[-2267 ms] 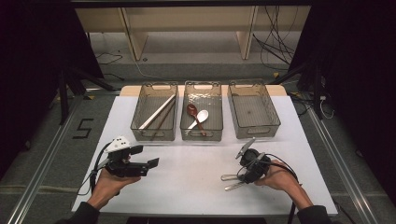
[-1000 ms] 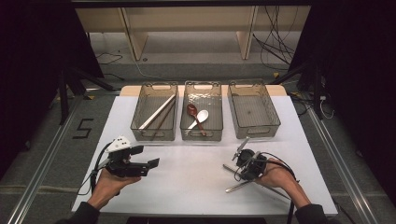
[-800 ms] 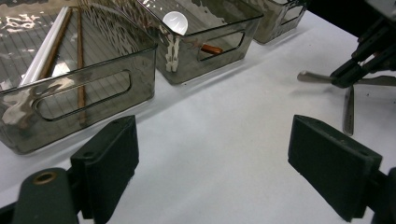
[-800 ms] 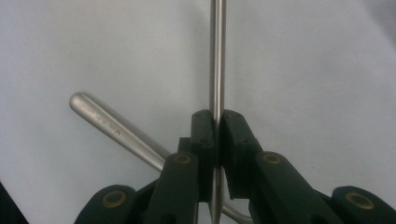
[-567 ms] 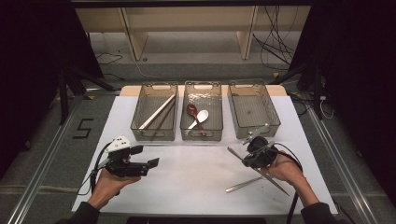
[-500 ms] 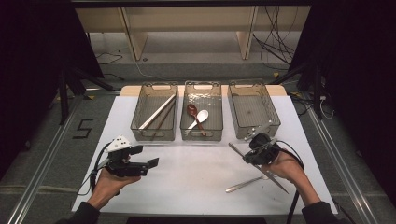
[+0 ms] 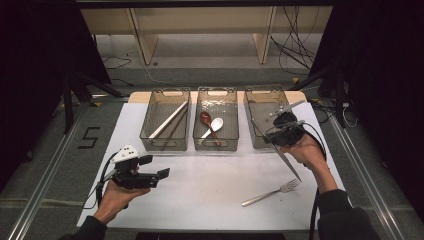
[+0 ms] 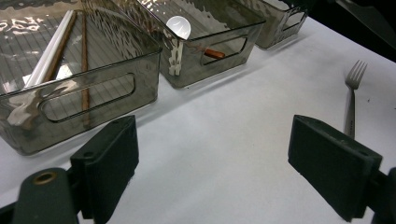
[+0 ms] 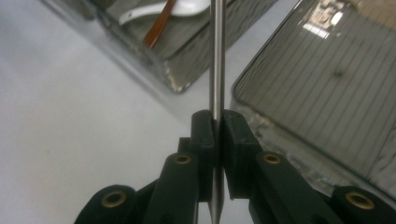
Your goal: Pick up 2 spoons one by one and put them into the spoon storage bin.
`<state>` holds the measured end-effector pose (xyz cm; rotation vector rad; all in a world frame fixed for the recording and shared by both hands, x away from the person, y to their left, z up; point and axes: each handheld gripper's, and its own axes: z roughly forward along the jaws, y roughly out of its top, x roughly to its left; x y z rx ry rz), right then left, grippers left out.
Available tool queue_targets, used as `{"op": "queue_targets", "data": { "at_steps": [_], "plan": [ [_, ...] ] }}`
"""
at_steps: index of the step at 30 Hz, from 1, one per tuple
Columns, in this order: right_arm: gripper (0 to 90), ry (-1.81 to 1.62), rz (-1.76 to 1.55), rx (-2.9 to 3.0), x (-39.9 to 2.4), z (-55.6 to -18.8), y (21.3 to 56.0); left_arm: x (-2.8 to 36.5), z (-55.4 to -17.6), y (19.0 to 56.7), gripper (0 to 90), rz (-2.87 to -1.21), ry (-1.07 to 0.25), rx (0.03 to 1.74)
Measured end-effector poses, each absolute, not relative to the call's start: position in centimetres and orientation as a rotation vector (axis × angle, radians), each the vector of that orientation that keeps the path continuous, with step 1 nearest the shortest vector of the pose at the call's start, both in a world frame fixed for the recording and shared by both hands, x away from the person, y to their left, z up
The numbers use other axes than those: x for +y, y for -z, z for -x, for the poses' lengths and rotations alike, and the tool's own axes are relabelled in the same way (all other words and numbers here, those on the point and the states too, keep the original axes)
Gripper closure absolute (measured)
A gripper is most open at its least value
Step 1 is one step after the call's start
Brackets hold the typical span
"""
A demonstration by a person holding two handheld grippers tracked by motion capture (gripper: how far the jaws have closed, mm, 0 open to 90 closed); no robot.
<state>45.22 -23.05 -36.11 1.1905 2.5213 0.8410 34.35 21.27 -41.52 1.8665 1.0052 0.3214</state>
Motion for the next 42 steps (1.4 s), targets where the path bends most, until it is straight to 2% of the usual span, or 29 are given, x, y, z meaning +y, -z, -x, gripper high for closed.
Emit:
{"op": "queue_targets", "data": {
  "at_steps": [26,42],
  "plan": [
    [84.3,-0.871,-1.352,2.324,-22.8,-53.8,31.7,21.2,-34.4,41.5,15.5,-1.860,-0.308,0.998],
    [84.3,-0.861,-1.427,2.271,-22.0,-57.4,32.4,21.2,-34.3,41.4,15.5,-1.856,-0.301,0.985]
  ]
}}
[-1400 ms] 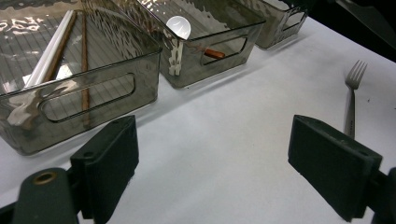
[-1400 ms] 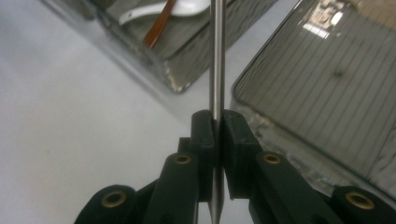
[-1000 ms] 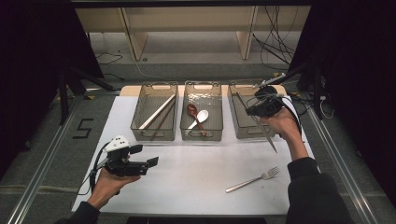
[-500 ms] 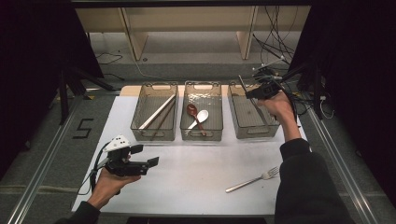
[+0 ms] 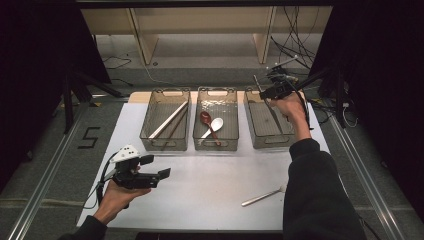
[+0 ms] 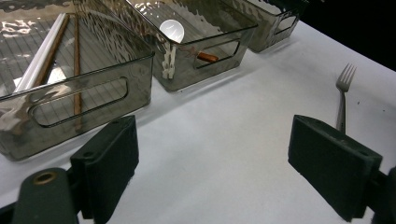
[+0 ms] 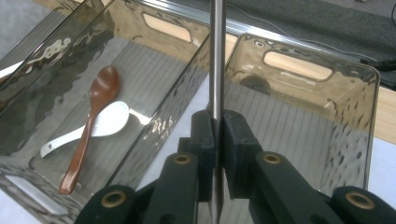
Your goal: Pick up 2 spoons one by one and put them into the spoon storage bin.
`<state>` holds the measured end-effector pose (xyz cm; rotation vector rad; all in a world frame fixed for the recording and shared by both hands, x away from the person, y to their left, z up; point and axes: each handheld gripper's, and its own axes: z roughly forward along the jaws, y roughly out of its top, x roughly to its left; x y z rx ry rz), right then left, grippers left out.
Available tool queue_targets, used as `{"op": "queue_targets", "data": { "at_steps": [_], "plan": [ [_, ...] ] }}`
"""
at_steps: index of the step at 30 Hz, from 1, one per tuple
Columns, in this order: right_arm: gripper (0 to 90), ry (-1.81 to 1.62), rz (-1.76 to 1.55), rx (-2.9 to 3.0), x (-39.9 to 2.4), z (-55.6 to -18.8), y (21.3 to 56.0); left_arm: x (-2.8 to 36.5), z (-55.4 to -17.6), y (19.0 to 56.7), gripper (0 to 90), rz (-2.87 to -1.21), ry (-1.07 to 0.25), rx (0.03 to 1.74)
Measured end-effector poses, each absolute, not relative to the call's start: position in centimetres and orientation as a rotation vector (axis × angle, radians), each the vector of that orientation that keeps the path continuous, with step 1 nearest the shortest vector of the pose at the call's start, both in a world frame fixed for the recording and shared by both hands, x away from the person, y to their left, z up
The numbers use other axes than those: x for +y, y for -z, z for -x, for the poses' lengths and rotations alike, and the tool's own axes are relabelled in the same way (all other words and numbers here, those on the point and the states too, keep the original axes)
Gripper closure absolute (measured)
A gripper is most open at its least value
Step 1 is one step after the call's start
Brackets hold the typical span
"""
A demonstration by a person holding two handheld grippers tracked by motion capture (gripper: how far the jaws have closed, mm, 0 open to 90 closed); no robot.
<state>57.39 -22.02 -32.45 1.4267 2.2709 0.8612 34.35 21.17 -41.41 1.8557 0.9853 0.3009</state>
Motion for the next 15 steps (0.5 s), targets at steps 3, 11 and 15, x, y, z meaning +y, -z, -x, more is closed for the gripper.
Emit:
{"op": "queue_targets", "data": {
  "at_steps": [3,11,15],
  "plan": [
    [84.3,-0.858,-1.431,2.262,-21.9,-57.8,32.4,21.1,-34.3,41.4,15.5,-1.849,-0.300,0.987],
    [84.3,-0.864,-1.444,2.227,-21.8,-58.4,32.4,21.1,-34.3,41.3,15.5,-1.847,-0.301,0.985],
    [84.2,-0.871,-1.467,2.203,-22.0,-58.7,32.5,21.1,-34.3,41.3,15.5,-1.846,-0.301,0.985]
  ]
}}
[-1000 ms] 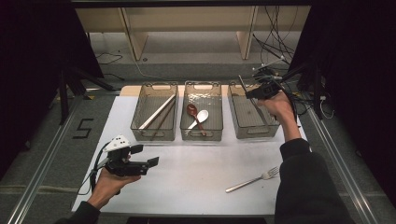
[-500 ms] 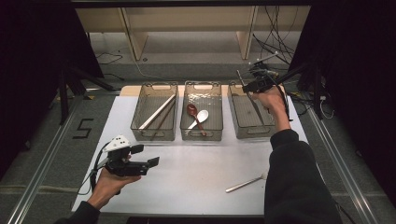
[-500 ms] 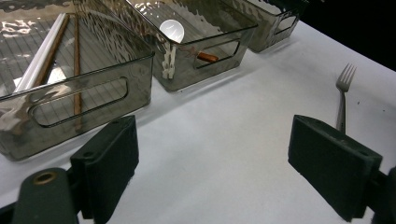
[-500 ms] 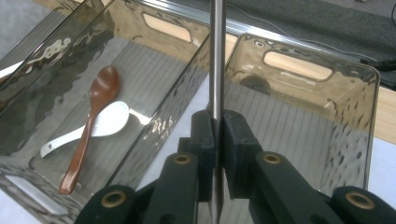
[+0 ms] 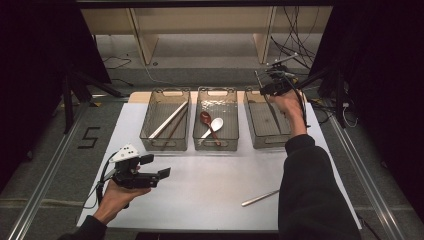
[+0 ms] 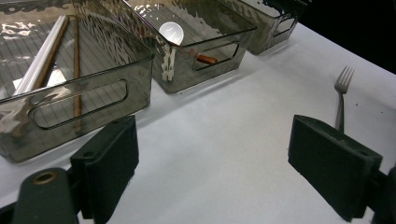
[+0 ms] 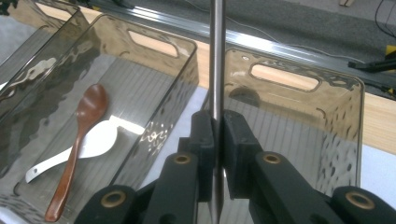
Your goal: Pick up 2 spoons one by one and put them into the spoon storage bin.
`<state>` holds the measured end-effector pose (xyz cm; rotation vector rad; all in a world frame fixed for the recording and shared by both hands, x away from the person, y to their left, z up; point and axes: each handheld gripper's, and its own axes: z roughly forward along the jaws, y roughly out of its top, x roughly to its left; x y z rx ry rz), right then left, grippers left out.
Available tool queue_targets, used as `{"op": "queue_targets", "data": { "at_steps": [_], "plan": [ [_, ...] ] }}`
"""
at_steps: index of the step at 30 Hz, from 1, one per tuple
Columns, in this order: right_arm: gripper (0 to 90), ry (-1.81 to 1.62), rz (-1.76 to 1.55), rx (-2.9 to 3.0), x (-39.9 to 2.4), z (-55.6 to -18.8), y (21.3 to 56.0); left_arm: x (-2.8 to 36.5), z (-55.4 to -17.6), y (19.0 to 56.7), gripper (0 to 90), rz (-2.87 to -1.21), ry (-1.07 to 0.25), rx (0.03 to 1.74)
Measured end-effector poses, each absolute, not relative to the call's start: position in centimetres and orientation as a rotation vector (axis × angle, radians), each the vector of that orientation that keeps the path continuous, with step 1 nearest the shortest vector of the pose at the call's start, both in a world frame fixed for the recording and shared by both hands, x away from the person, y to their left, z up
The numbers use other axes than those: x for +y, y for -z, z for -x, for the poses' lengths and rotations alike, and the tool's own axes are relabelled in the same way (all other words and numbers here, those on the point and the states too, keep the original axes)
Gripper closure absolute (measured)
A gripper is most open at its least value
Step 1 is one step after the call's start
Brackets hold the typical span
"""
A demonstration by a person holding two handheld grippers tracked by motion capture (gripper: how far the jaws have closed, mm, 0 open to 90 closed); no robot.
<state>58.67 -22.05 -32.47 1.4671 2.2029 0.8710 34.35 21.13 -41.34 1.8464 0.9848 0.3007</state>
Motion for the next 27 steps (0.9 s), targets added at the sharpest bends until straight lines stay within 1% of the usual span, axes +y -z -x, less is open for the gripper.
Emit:
{"op": "queue_targets", "data": {
  "at_steps": [11,27],
  "plan": [
    [84.2,-0.862,-1.514,2.168,-22.4,-59.5,33.2,21.0,-34.3,41.3,15.5,-1.847,-0.299,0.978],
    [84.1,-0.873,-1.557,2.104,-23.0,-59.8,33.3,20.9,-34.3,41.3,15.5,-1.851,-0.300,0.972]
  ]
}}
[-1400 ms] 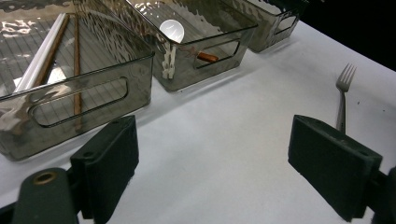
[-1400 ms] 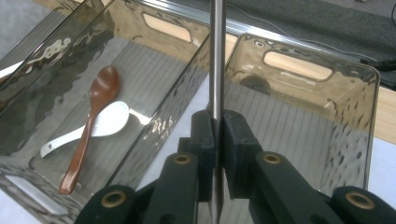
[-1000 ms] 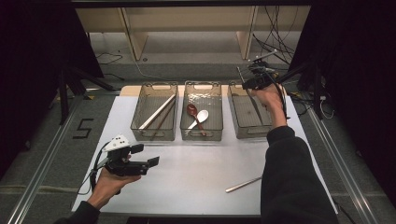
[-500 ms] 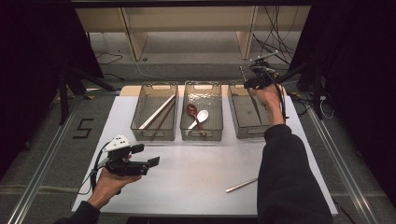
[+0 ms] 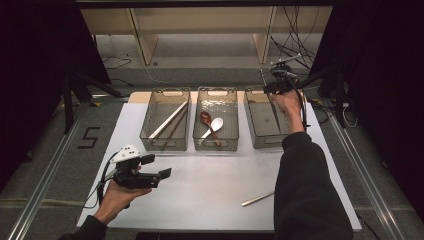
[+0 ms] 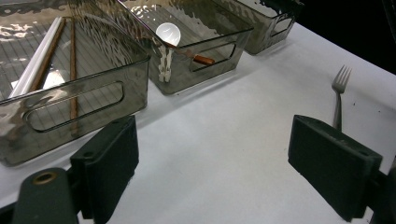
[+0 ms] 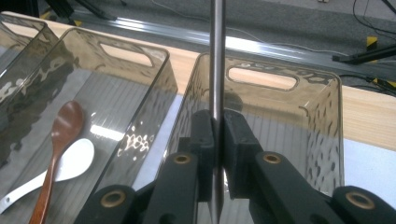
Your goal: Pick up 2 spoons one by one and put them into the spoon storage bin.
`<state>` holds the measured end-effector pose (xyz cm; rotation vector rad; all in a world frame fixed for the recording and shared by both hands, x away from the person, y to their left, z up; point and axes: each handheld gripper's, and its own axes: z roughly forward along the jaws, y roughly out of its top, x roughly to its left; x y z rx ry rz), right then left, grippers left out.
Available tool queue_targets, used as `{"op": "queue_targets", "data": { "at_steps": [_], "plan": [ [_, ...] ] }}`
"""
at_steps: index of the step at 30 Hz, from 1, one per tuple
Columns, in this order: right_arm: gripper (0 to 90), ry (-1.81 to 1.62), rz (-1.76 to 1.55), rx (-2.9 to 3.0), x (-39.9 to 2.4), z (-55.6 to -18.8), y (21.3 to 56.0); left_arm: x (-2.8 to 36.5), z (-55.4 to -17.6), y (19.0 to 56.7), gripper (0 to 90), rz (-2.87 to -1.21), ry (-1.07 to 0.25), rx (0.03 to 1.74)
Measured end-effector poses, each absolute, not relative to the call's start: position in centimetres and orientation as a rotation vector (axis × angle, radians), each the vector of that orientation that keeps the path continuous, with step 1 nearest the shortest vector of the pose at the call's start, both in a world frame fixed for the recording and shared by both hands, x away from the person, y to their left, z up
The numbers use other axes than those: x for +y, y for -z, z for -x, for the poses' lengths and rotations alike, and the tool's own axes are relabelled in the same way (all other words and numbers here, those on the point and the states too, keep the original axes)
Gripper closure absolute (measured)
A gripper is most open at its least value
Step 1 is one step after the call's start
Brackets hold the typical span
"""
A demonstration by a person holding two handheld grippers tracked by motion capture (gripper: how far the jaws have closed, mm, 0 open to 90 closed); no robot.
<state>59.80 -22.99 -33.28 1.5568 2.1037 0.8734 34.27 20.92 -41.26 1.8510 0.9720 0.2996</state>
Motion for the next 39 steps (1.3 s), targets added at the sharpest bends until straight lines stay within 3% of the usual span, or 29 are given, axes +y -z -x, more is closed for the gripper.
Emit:
{"op": "queue_targets", "data": {
  "at_steps": [22,24,28,39],
  "plan": [
    [82.6,-0.880,-1.616,2.055,-22.8,-60.6,34.3,21.0,-34.2,41.2,15.5,-1.852,-0.299,0.970],
    [73.3,-0.894,-1.642,2.038,-22.9,-60.6,34.3,21.1,-34.2,41.3,15.5,-1.853,-0.298,0.970],
    [64.0,-0.934,-1.645,2.027,-23.2,-60.3,33.6,21.1,-34.3,41.3,15.5,-1.853,-0.297,0.973],
    [48.9,-0.942,-1.519,2.148,-23.4,-57.8,32.6,20.8,-34.2,41.3,15.5,-1.856,-0.299,0.977]
  ]
}}
